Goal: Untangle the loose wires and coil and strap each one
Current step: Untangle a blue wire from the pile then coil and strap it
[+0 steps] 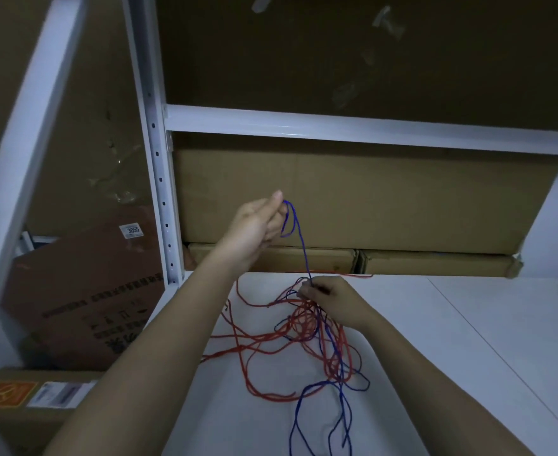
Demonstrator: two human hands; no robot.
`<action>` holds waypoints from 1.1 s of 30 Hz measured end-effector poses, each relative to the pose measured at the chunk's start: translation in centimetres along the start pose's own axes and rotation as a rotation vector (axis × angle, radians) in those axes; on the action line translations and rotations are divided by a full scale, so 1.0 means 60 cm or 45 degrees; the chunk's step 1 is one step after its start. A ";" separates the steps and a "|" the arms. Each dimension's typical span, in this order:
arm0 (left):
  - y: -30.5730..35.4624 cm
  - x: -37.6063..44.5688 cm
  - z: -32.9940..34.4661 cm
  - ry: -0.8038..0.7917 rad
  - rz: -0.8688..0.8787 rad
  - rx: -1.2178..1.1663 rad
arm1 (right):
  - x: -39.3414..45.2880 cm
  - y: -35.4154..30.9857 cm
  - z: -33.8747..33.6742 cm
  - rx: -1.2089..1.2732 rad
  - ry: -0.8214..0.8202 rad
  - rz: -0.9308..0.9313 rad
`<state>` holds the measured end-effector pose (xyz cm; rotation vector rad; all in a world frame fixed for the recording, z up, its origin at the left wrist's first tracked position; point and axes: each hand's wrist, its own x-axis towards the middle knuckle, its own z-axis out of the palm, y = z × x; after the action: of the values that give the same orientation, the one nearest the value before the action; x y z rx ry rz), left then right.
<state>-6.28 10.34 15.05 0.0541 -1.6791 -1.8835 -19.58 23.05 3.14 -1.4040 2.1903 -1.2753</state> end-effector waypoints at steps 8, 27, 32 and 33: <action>0.061 0.034 0.038 0.029 0.110 -0.497 | 0.004 -0.002 0.008 -0.118 -0.128 0.005; -0.098 0.002 -0.050 -0.391 -0.131 1.319 | 0.008 -0.067 -0.015 0.057 0.315 -0.193; -0.082 -0.021 -0.035 -0.368 -0.256 0.360 | 0.008 -0.055 0.004 0.268 0.239 -0.132; -0.081 -0.022 -0.031 -0.262 -0.241 0.146 | 0.006 -0.052 0.009 0.270 0.193 -0.127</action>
<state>-6.41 9.32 9.80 0.0695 -1.9816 -1.9843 -17.56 21.96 5.32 -1.3886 2.0241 -1.6453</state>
